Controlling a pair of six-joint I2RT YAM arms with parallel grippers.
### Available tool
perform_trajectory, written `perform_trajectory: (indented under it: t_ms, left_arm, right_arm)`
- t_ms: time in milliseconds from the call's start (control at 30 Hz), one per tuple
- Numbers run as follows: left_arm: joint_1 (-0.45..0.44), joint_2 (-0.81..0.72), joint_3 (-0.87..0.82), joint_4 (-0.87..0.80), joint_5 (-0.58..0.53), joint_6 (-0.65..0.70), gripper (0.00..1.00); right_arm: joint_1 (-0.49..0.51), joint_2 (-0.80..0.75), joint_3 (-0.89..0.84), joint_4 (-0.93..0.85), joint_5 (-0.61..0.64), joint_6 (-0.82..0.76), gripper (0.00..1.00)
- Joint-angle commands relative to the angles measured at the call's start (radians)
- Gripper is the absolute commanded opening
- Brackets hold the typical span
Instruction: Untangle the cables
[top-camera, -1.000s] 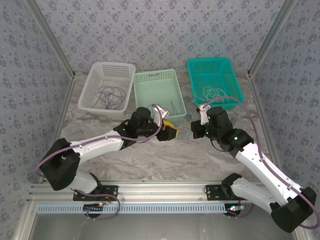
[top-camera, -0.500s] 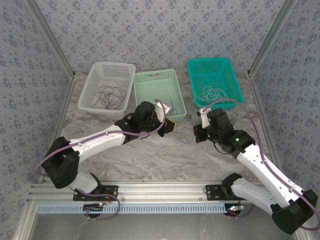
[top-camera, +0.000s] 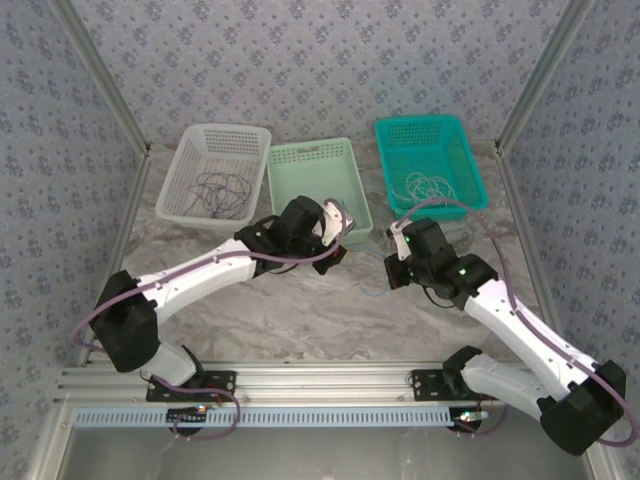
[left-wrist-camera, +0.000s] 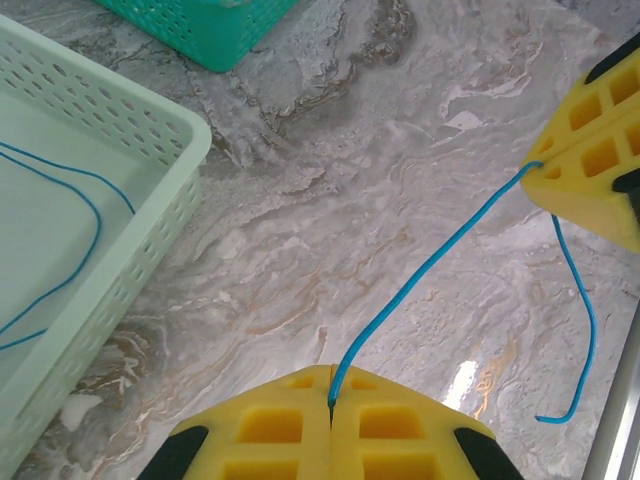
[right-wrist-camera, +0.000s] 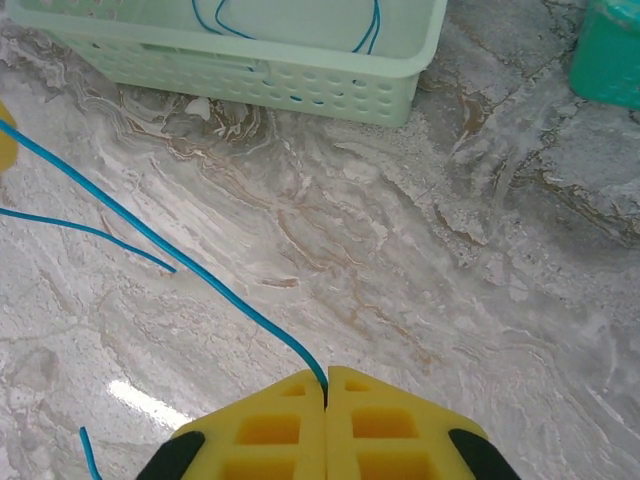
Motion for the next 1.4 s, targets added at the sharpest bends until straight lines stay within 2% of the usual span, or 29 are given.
perform_trajectory:
  t_ms: [0, 33, 67, 200, 333, 500, 600, 733, 800, 867, 900, 967, 1033, 1067, 1100, 1167, 1300, 1367]
  left_arm:
    - [0.001, 0.001, 0.062, -0.072, -0.061, 0.076, 0.03]
    - [0.001, 0.0, 0.076, -0.084, -0.087, 0.088, 0.03]
    - [0.002, 0.001, 0.087, -0.093, -0.113, 0.098, 0.02]
    - [0.015, 0.01, 0.166, -0.136, -0.233, 0.15, 0.0]
    - [0.078, 0.048, 0.263, -0.162, -0.288, 0.19, 0.0]
    - [0.201, 0.168, 0.402, -0.186, -0.288, 0.199, 0.0]
    - [0.283, 0.288, 0.516, -0.239, -0.245, 0.168, 0.0]
    - [0.366, 0.449, 0.653, -0.308, -0.072, 0.076, 0.0]
    - [0.382, 0.508, 0.689, -0.325, -0.019, 0.036, 0.03]
    - [0.384, 0.547, 0.712, -0.349, -0.005, 0.014, 0.17]
    - [0.383, 0.556, 0.71, -0.351, -0.001, 0.008, 0.29]
    - [0.383, 0.545, 0.688, -0.342, -0.016, -0.015, 0.61]
    - [0.383, 0.504, 0.636, -0.311, -0.041, -0.038, 0.77]
    - [0.383, 0.47, 0.598, -0.281, -0.057, -0.047, 0.95]
    - [0.381, 0.433, 0.558, -0.253, -0.075, -0.054, 0.99]
    - [0.374, 0.339, 0.463, -0.192, -0.124, -0.06, 0.99]
    - [0.362, 0.124, 0.267, -0.074, -0.214, -0.063, 0.99]
    - [0.363, -0.004, 0.123, 0.019, -0.257, -0.065, 0.99]
  right_arm:
    - [0.003, 0.012, 0.031, 0.025, 0.021, 0.006, 0.27]
    - [0.004, 0.009, 0.03, 0.036, 0.039, 0.021, 0.41]
    - [0.004, 0.004, 0.026, 0.04, 0.057, 0.033, 0.48]
    - [-0.01, -0.03, 0.002, 0.098, 0.092, 0.071, 0.62]
    - [-0.026, -0.04, -0.012, 0.083, 0.099, 0.087, 0.68]
    - [-0.033, -0.043, -0.028, 0.056, 0.111, 0.117, 0.74]
    - [-0.035, -0.06, -0.041, 0.05, 0.119, 0.127, 0.74]
    - [-0.045, -0.085, -0.055, 0.021, 0.137, 0.137, 0.75]
    - [-0.053, -0.093, -0.062, 0.0, 0.151, 0.151, 0.77]
    - [-0.067, -0.095, -0.067, -0.023, 0.165, 0.159, 0.79]
    - [-0.075, -0.097, -0.072, -0.033, 0.178, 0.16, 0.81]
    - [-0.089, -0.106, -0.085, -0.037, 0.215, 0.153, 0.85]
    - [-0.1, -0.125, -0.112, -0.022, 0.263, 0.143, 0.9]
    - [-0.106, -0.139, -0.13, -0.006, 0.288, 0.136, 0.93]
    - [-0.113, -0.151, -0.149, 0.014, 0.309, 0.127, 0.95]
    - [-0.134, -0.176, -0.192, 0.063, 0.366, 0.107, 0.99]
    - [-0.196, -0.196, -0.27, 0.184, 0.471, 0.08, 1.0]
    - [-0.236, -0.192, -0.323, 0.299, 0.492, 0.065, 1.0]
